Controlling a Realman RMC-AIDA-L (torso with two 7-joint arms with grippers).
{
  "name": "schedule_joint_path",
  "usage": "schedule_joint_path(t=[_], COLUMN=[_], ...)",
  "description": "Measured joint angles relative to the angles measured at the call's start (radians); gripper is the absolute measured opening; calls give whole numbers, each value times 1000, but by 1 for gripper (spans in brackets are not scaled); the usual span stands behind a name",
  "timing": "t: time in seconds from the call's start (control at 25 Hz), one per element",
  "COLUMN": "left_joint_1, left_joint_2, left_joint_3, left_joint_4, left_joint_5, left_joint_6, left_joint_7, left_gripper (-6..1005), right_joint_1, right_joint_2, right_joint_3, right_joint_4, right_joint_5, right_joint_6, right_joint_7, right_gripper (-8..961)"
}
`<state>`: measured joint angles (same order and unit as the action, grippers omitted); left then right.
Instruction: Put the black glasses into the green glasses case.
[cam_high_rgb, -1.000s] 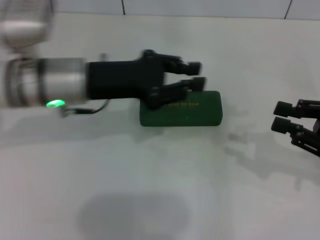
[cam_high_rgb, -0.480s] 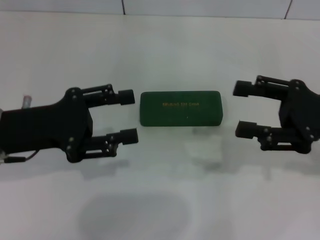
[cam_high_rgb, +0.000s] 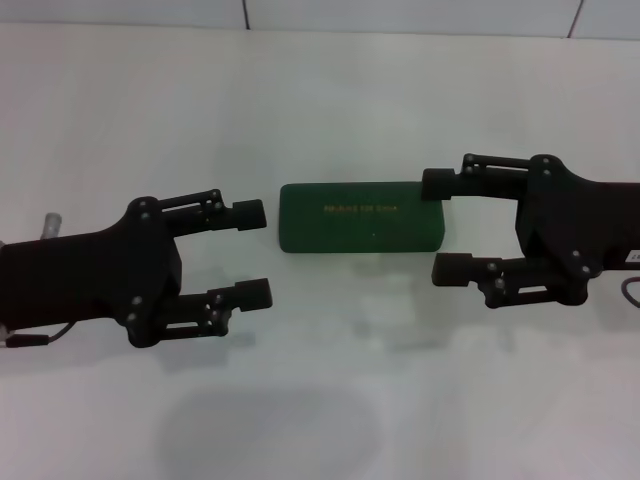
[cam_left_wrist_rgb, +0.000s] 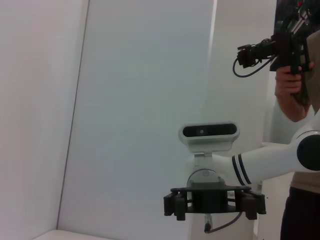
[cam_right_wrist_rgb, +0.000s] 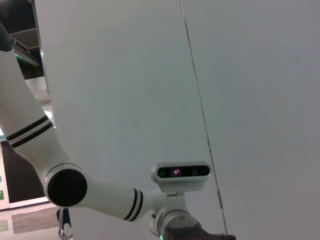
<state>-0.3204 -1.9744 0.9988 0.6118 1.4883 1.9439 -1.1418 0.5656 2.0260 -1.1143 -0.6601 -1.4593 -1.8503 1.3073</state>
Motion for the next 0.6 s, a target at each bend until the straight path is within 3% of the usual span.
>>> schedule_joint_path(t=[0.6], left_joint_1=[-10], left_joint_2=[-5], left_joint_3=[-41], left_joint_4=[-36], left_joint_5=[0], left_joint_6=[-7], left_joint_7=[33], left_gripper=[725], right_joint_1=[-7], right_joint_2=[0], right_joint_3=[-2], right_joint_4=[2], right_joint_5=[2], right_joint_6=[-5], right_joint_7=[1], right_gripper=[776])
